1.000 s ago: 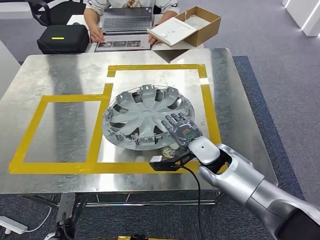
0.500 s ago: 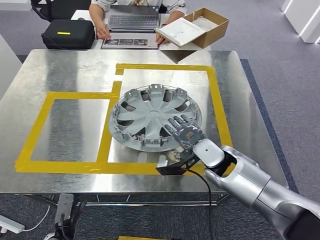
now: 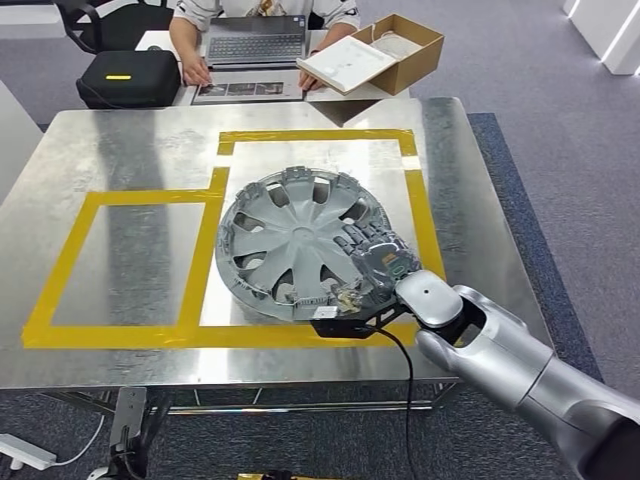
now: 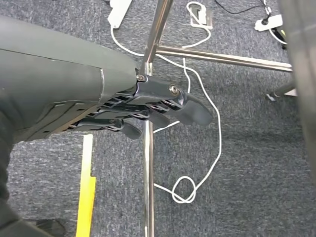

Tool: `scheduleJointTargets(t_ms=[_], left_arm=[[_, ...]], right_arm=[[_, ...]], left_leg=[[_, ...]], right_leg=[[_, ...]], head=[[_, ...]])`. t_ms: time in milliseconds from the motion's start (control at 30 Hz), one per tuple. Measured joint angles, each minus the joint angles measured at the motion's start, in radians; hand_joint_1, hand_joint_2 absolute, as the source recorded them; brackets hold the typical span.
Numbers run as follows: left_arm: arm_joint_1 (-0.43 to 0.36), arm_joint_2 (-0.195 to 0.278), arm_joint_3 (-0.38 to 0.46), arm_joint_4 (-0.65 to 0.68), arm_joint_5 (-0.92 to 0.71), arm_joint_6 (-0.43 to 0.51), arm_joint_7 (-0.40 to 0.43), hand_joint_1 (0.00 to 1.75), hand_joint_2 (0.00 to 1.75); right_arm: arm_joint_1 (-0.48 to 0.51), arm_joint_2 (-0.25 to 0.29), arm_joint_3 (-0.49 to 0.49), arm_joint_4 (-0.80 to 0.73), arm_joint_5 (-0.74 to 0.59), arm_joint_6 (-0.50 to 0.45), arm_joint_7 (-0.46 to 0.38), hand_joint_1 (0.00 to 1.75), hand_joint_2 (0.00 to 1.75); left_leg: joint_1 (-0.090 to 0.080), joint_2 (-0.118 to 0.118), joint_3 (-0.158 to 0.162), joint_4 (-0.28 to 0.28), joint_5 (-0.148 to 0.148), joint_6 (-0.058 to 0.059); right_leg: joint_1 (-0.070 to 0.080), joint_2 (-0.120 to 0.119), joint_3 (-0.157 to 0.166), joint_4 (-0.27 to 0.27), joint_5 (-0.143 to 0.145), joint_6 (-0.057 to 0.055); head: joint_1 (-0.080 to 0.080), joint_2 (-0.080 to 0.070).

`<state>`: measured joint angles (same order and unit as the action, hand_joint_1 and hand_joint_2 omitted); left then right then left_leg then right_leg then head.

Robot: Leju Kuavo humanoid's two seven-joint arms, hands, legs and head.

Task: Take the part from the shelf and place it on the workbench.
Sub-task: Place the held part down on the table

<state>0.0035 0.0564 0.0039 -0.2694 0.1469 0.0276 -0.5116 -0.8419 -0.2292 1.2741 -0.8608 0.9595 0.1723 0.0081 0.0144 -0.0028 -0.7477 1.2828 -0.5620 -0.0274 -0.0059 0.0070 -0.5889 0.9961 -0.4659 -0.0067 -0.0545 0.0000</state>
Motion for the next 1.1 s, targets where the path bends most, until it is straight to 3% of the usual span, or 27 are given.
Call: scheduleJointTargets(t_ms=[33,133,200,300,367,433,500,533,567,633,700,800,867,967,1000,1033,1100], left_arm=[[0.000,0.000,0.000,0.000,-0.002,-0.001,0.000,0.00,0.00],[-0.001,0.001,0.000,0.001,-0.007,-0.001,0.000,0.00,0.00],[-0.002,0.000,0.000,0.002,-0.010,0.000,0.000,0.00,0.00],[-0.001,-0.005,0.000,0.005,-0.014,0.002,-0.001,0.00,0.00],[-0.002,-0.007,0.001,0.007,-0.017,0.003,-0.002,0.00,0.00],[-0.003,-0.008,0.001,0.008,-0.021,0.003,-0.003,0.00,0.00],[-0.003,-0.008,0.001,0.008,-0.022,0.003,-0.003,0.00,0.00],[-0.003,-0.009,0.001,0.008,-0.022,0.003,-0.003,0.00,0.00],[-0.002,-0.009,0.001,0.008,-0.022,0.003,-0.003,0.00,0.00],[-0.002,-0.011,0.001,0.008,-0.022,0.003,-0.003,0.00,0.00],[-0.001,-0.014,0.002,0.008,-0.022,0.003,-0.004,0.00,0.00],[0.000,-0.013,0.006,0.008,-0.023,0.003,-0.008,0.00,0.00],[0.000,-0.014,0.008,0.008,-0.025,0.005,-0.012,0.00,0.00],[-0.001,-0.014,0.007,0.008,-0.030,0.014,-0.016,0.00,0.00],[0.000,-0.015,0.007,0.008,-0.030,0.016,-0.016,0.00,0.00],[0.000,-0.015,0.007,0.008,-0.031,0.017,-0.016,0.00,0.00],[0.000,-0.015,0.007,0.008,-0.031,0.018,-0.017,0.00,0.00]], right_arm=[[0.011,-0.001,-0.009,-0.002,-0.022,-0.014,0.005,0.00,0.00],[0.065,-0.001,-0.079,-0.023,-0.147,-0.121,-0.003,0.00,0.00],[0.125,-0.001,-0.166,-0.047,-0.291,-0.213,-0.052,0.00,0.00],[0.230,0.003,-0.297,-0.091,-0.495,-0.279,-0.153,0.00,0.00],[0.288,0.010,-0.372,-0.122,-0.578,-0.286,-0.193,0.00,0.00],[0.336,0.016,-0.432,-0.150,-0.632,-0.289,-0.218,0.00,0.00],[0.382,0.021,-0.478,-0.174,-0.657,-0.299,-0.228,0.00,0.00],[0.399,0.023,-0.496,-0.184,-0.663,-0.304,-0.229,0.00,0.00],[0.411,0.024,-0.512,-0.195,-0.670,-0.309,-0.230,0.00,0.00],[0.428,0.027,-0.542,-0.219,-0.698,-0.327,-0.243,0.00,0.00],[0.453,0.037,-0.584,-0.250,-0.761,-0.361,-0.280,0.00,0.00],[0.506,0.062,-0.663,-0.315,-0.888,-0.413,-0.355,0.00,0.00],[0.536,0.081,-0.715,-0.370,-0.959,-0.443,-0.396,0.00,0.00],[0.573,0.101,-0.776,-0.442,-1.012,-0.471,-0.427,0.00,0.00],[0.586,0.105,-0.790,-0.460,-1.021,-0.475,-0.431,0.00,0.00],[0.596,0.107,-0.802,-0.477,-1.027,-0.477,-0.433,0.00,0.00],[0.610,0.112,-0.820,-0.505,-1.033,-0.478,-0.435,0.00,0.00]], left_leg=[[0.001,0.000,0.004,-0.008,0.017,0.000],[0.005,0.000,0.090,-0.179,0.103,0.002],[0.005,-0.002,0.123,-0.246,0.112,0.011],[0.004,-0.006,0.127,-0.255,0.106,0.031],[0.005,-0.006,0.129,-0.258,0.108,0.044],[0.002,-0.006,0.129,-0.258,0.106,0.052],[-0.002,-0.007,0.129,-0.257,0.105,0.055],[-0.004,-0.008,0.129,-0.257,0.105,0.055],[-0.006,-0.009,0.130,-0.257,0.105,0.056],[-0.010,-0.009,0.131,-0.257,0.104,0.054],[-0.013,-0.009,0.130,-0.256,0.104,0.048],[-0.011,-0.009,0.129,-0.256,0.103,0.032],[-0.010,-0.007,0.115,-0.218,0.072,0.020],[-0.003,-0.006,0.037,-0.041,-0.019,0.006],[-0.002,-0.005,0.019,0.001,-0.030,0.003],[0.000,-0.005,0.017,0.009,-0.022,0.001],[0.003,-0.004,0.067,-0.087,0.043,0.002]], right_leg=[[0.000,0.000,0.001,0.000,-0.001,0.001],[0.002,0.001,0.000,0.006,-0.007,0.010],[0.007,0.000,-0.003,0.011,-0.011,0.020],[0.006,-0.006,-0.006,0.015,-0.020,0.033],[0.004,-0.006,-0.036,0.076,-0.058,0.041],[0.004,-0.006,-0.096,0.200,-0.116,0.044],[0.004,-0.006,-0.143,0.287,-0.140,0.043],[0.004,-0.006,-0.145,0.284,-0.128,0.041],[0.005,-0.006,-0.129,0.245,-0.099,0.036],[0.009,-0.007,-0.062,0.110,-0.036,0.022],[0.013,-0.009,-0.017,0.027,-0.013,0.015],[0.013,-0.008,-0.008,0.013,-0.010,0.008],[0.007,-0.010,-0.003,0.004,-0.005,-0.001],[0.004,-0.010,-0.001,0.002,-0.004,-0.006],[0.004,-0.010,0.000,0.002,-0.004,-0.007],[0.004,-0.009,0.000,0.003,-0.005,-0.007],[0.003,-0.005,0.002,0.005,-0.007,-0.004]], head=[[0.000,0.000],[0.000,0.000],[0.001,0.000],[0.002,0.000],[0.004,0.000],[0.007,0.000],[0.007,0.000],[0.008,0.000],[0.008,0.000],[0.007,0.000],[0.006,0.000],[0.006,0.000],[0.003,0.000],[0.000,0.000],[0.001,0.000],[0.000,0.000],[0.000,0.000]])
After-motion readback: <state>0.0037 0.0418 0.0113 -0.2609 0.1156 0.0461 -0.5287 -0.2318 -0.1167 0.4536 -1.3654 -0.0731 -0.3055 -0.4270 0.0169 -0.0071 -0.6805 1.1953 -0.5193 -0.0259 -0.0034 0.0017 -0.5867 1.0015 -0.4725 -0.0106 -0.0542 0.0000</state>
